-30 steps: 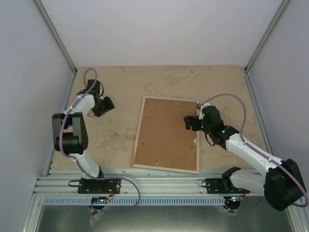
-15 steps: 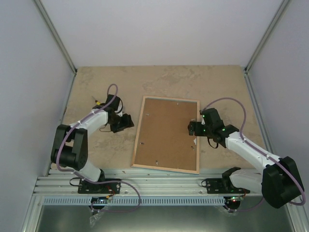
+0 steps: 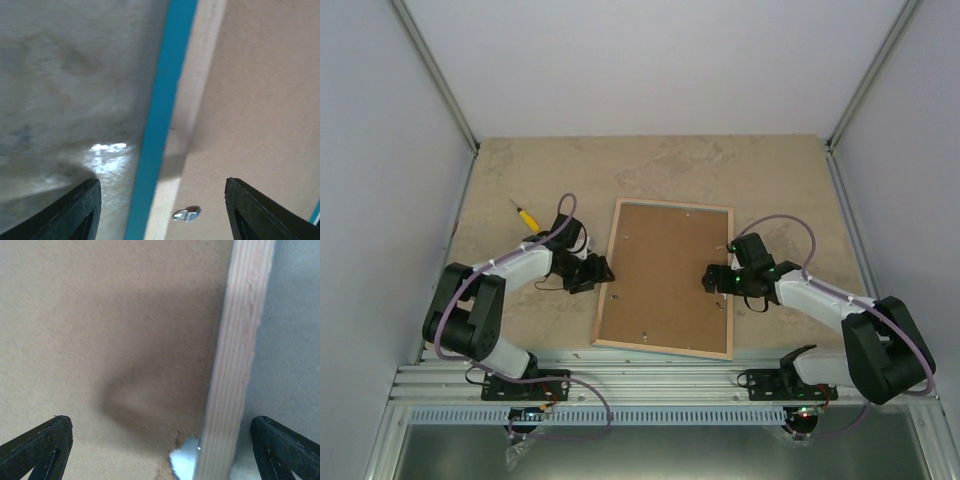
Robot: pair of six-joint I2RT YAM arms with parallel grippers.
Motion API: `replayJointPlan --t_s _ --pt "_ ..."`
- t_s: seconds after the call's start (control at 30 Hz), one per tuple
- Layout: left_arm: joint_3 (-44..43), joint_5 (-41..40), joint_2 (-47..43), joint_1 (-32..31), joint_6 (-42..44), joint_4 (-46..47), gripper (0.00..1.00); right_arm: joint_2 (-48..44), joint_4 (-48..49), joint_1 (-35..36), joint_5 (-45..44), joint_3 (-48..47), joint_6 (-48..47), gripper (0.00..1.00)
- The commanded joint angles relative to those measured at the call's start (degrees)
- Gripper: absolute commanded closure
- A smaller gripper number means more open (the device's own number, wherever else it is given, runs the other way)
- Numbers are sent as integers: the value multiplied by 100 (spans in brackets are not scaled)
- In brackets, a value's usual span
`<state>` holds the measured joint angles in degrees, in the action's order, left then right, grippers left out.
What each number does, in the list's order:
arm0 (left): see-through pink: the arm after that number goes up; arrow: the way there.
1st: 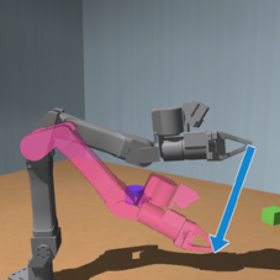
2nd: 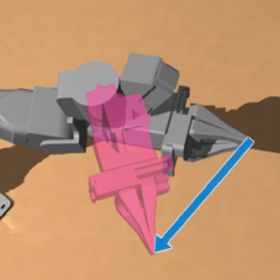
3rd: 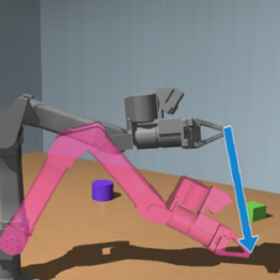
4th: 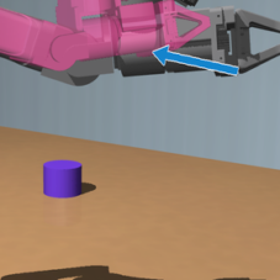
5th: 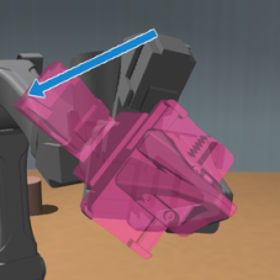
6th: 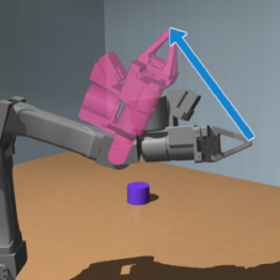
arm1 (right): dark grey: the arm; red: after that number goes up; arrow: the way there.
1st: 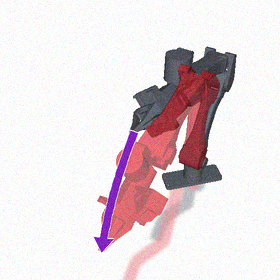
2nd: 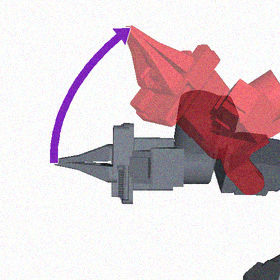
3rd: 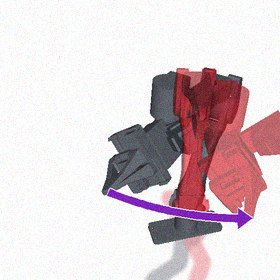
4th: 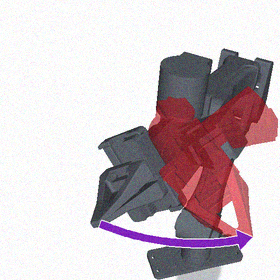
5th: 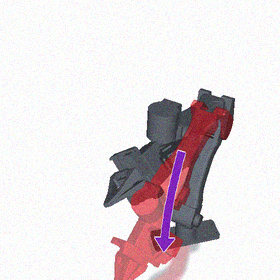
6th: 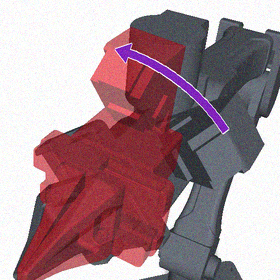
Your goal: Take the photo out of the frame
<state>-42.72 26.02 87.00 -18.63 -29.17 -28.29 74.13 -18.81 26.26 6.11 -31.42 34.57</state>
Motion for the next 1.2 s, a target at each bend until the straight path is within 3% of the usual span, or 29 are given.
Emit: replayJointPlan --t_s 0.0,0.33,0.87,1.17 --pt "51 472 117 -145 -284 469 30 182 363 -29 382 -62 80 2" --pt "-676 718 762 -167 -578 904 30 883 637 -54 637 -837 -133 2" --pt "-3205 -395 2761 -160 -161 299 30 3096 774 -998 708 -2909 -1160 2" --pt "-3062 -1301 2262 -158 70 -177 28 2869 433 -1088 257 -2895 -1298 2"
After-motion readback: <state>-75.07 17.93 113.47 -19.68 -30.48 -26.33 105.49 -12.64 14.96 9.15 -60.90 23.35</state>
